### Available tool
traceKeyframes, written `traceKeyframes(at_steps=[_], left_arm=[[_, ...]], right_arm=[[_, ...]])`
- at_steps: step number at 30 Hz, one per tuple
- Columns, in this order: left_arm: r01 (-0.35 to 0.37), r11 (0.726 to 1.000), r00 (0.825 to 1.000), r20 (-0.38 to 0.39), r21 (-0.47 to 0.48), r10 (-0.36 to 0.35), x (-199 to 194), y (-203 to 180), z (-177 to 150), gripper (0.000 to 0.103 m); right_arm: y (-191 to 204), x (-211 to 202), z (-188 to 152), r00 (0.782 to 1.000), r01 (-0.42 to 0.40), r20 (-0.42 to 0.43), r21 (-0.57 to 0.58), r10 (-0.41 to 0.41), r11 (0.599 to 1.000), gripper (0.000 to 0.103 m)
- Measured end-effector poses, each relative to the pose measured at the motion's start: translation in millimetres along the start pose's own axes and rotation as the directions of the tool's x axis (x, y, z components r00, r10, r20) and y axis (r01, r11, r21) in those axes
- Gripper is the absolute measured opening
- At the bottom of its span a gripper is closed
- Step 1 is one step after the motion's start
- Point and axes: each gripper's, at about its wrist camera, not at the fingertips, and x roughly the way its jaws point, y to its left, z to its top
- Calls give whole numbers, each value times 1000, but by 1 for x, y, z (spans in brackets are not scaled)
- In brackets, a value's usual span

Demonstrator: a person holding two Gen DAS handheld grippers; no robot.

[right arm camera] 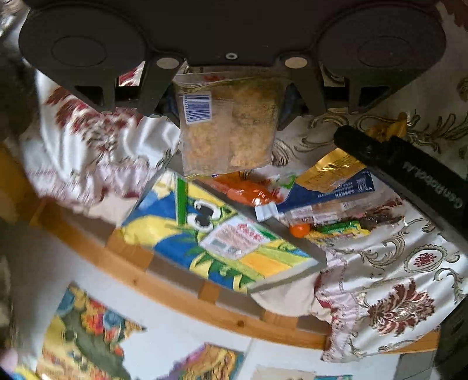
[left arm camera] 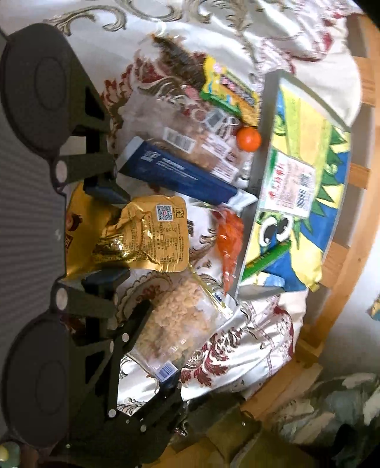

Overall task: Organize snacks
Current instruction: 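Close the right tool on the clear bread pack while the left tool lifts the yellow pack, then carry the yellow pack with the left tool and bread pack with the right tool into the dragon tray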

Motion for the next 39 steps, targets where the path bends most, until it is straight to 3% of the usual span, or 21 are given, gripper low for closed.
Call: traceKeyframes(at_steps=[13, 18, 24, 29, 33, 39], left_arm=[[-62, 994, 986, 160, 87, 47, -9, -20, 27, 52], [-99, 990, 979, 190, 100, 78, 5, -22, 63, 52], [-182, 977, 956, 252, 108, 150, 27, -24, 112, 52], [-196, 980, 957, 224, 37, 183, 59, -13, 150, 52], [-228, 973, 948, 234, 21, 217, 82, -8, 171, 52], [-279, 959, 939, 221, 39, 264, 114, -7, 181, 52]], right_arm=[[-17, -11, 12, 982, 69, 169, 73, -80, 995, 65], [-34, 9, 23, 962, 118, 233, 105, -140, 987, 65], [-54, 49, 33, 943, 149, 279, 141, -184, 979, 65], [-66, 82, 45, 938, 115, 305, 175, -165, 978, 65], [-67, 107, 53, 937, 85, 322, 162, -134, 983, 65], [-74, 143, 54, 955, 47, 280, 183, -98, 982, 65]])
